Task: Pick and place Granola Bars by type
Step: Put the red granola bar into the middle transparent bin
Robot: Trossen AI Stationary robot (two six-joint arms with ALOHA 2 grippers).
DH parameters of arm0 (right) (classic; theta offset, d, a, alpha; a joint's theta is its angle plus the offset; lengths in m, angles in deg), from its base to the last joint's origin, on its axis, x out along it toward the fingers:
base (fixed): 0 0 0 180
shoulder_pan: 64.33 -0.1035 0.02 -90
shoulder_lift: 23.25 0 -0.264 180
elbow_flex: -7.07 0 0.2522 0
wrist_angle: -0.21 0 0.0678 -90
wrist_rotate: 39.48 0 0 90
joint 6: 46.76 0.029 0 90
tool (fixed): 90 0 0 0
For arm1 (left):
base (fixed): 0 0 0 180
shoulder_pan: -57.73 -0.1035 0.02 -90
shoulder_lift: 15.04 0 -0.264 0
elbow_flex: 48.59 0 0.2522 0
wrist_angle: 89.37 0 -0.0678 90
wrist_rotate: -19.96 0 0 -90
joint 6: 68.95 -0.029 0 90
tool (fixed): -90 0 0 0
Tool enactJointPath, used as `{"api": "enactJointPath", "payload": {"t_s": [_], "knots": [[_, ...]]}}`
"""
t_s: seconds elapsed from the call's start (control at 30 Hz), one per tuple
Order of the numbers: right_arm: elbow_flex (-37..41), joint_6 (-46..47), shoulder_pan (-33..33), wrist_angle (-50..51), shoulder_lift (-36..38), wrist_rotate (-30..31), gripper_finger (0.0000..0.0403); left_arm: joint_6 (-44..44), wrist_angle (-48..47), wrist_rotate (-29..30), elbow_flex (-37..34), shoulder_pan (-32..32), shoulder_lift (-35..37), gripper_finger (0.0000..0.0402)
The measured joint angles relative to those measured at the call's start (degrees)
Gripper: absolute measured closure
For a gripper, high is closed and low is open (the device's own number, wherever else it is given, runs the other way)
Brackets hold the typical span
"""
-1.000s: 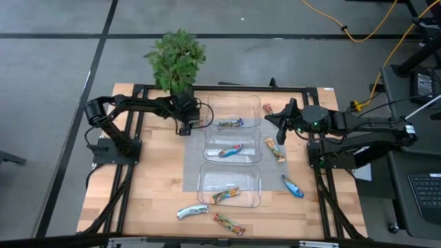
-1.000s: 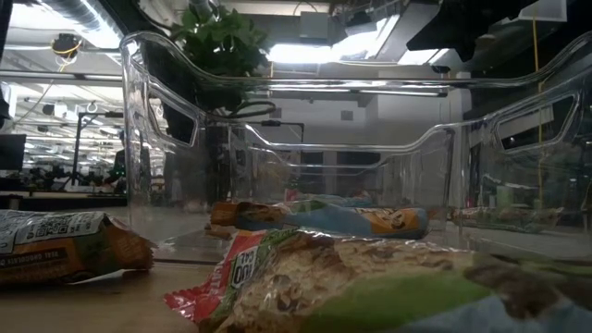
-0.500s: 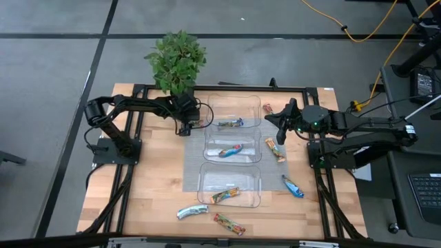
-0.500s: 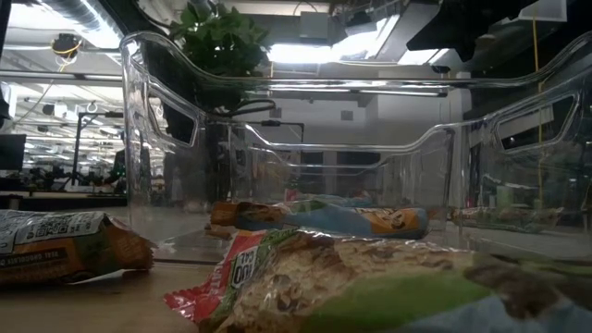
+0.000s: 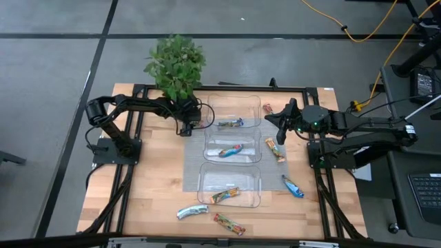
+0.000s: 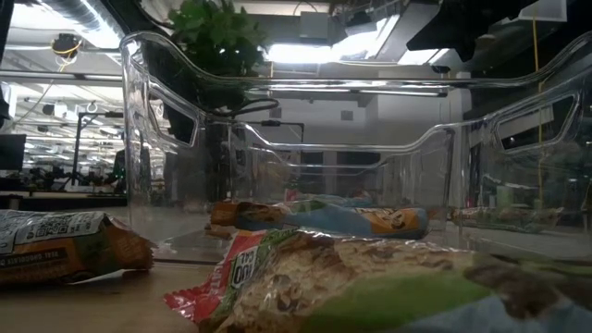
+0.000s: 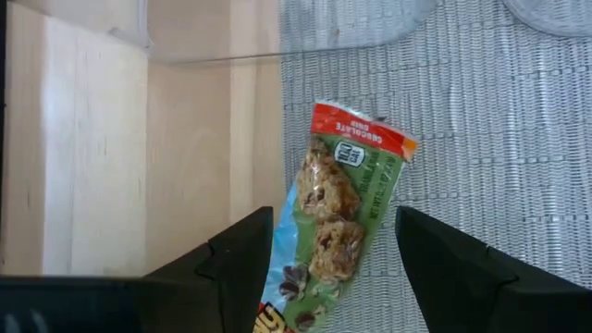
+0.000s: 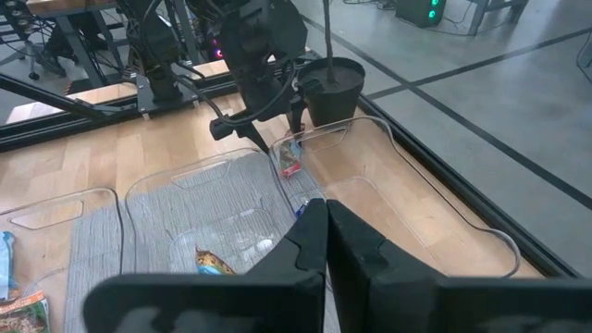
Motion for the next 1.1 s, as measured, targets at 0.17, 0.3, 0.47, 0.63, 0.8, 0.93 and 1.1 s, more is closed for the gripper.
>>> {"api": "enactJointPath", "payload": {"t_s": [0.17,0.3,0.47,0.63,0.8,0.93,1.1], "knots": [[0.0,0.0,0.0,0.0,0.0,0.0,0.0395,1.4,-0.8,1.5,-0.2,0.9,-0.2,0.0178],[0.0,0.1,0.0,0.0,0.0,0.0,0.0395,2.8,-1.0,1.9,-0.3,1.6,-0.4,0.0178],[0.0,0.0,0.0,0.0,0.0,0.0,0.0395,4.3,-2.2,3.0,-0.6,1.9,1.5,0.0178],[0.0,0.0,0.0,0.0,0.0,0.0,0.0395,4.3,-2.3,4.7,-0.5,1.8,4.5,0.0178],[0.0,0.0,0.0,0.0,0.0,0.0,0.0395,4.2,-2.3,6.1,-0.4,1.8,6.7,0.0179],[0.0,0.0,0.0,0.0,0.0,0.0,0.0395,4.4,-2.5,7.0,-0.3,1.8,7.5,0.0178],[0.0,0.0,0.0,0.0,0.0,0.0,0.0395,5.0,-2.9,7.9,-0.3,1.8,7.6,0.018]]}}
